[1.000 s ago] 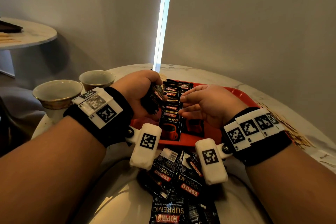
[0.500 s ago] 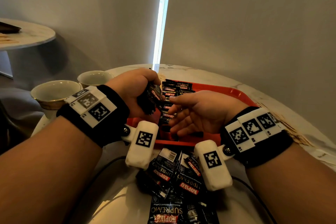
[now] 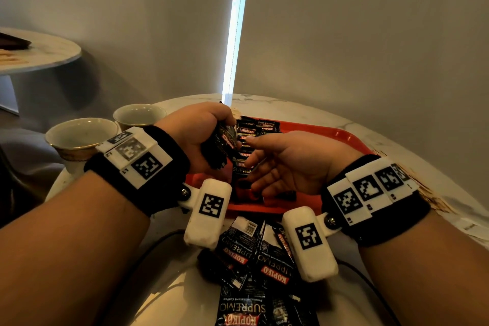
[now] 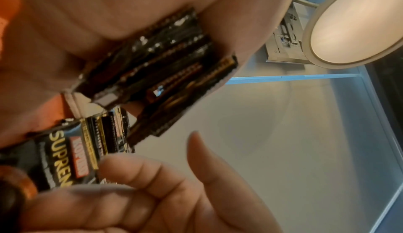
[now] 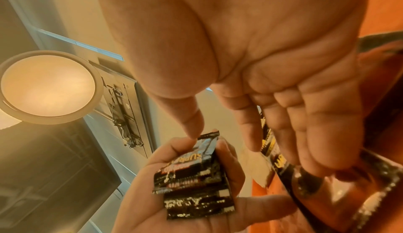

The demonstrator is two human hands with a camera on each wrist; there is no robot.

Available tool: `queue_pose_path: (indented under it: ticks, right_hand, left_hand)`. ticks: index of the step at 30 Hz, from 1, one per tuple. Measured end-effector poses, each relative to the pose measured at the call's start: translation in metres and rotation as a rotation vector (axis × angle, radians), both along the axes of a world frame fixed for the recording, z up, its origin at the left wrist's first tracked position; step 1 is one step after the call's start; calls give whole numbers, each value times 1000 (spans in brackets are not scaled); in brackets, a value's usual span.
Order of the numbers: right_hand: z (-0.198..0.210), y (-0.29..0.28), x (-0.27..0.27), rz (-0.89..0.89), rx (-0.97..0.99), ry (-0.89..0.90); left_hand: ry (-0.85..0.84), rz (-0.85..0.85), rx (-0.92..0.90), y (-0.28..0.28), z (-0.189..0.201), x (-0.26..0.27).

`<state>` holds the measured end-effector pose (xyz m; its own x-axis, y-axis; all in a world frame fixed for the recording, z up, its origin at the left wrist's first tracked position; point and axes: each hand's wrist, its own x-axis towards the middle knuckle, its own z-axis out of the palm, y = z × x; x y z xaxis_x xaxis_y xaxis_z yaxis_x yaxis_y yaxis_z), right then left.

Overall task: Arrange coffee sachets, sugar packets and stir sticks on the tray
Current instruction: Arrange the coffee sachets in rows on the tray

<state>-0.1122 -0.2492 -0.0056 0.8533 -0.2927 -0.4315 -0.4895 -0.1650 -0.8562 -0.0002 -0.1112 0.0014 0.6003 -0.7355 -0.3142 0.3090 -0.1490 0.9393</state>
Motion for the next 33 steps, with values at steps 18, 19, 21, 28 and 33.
queue_pose_path:
  ticks: [18, 19, 21, 28, 33]
  right_hand:
    - [16, -11, -12, 115, -71, -584]
    - [16, -10, -11, 139, -76, -590]
    - [16, -6, -13, 148, -74, -609]
    - [20, -6, -18, 88, -174, -639]
    - [21, -12, -20, 94, -240, -630]
  left_hand:
    - [260, 58, -436, -3, -4, 2]
    - [247, 42, -435, -3, -4, 1]
    - [244, 1, -436, -4, -4, 1]
    - [255, -68, -395, -5, -5, -1]
    - [270, -93, -375, -5, -6, 0]
